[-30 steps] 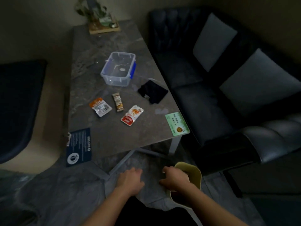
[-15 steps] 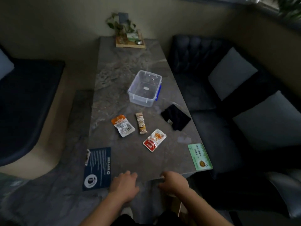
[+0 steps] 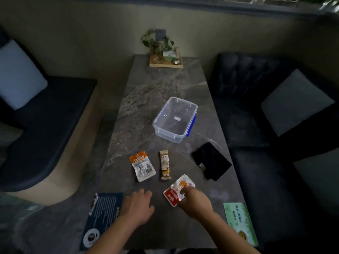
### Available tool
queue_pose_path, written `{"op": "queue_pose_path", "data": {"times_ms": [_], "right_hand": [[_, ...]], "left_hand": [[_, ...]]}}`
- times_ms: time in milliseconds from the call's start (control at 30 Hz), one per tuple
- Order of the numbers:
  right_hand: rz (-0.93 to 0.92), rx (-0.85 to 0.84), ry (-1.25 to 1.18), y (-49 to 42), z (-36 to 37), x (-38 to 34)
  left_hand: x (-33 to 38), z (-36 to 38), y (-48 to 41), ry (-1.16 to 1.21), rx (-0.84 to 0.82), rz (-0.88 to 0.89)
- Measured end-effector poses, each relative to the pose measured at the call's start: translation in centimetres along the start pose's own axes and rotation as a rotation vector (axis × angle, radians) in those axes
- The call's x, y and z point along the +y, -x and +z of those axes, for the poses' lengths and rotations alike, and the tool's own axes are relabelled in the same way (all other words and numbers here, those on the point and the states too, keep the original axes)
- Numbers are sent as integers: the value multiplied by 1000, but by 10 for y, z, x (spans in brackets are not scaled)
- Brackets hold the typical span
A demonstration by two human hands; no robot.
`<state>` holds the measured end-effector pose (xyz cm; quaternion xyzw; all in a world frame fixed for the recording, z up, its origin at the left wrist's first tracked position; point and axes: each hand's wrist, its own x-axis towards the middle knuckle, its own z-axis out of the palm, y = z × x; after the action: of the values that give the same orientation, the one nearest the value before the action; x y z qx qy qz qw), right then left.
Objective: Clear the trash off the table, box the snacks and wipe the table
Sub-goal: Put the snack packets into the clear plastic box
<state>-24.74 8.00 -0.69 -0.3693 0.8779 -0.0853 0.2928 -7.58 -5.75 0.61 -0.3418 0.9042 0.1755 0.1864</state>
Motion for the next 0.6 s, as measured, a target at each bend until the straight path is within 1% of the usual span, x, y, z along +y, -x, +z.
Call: {"op": "queue_pose_path", "data": {"times_ms": [233, 333, 467, 600], "right_hand": [[-200, -82, 85, -54, -22, 14], [-322, -83, 176, -66, -24, 13], [-453, -90, 321, -72, -24, 4], [-508, -141, 459, -72, -19, -3]], "left_hand": [[18, -12, -32, 42, 128, -173], [16, -15, -44, 25, 185, -211], [5, -19, -60, -46, 232, -206], [-4, -20, -76, -103, 192, -155]]}}
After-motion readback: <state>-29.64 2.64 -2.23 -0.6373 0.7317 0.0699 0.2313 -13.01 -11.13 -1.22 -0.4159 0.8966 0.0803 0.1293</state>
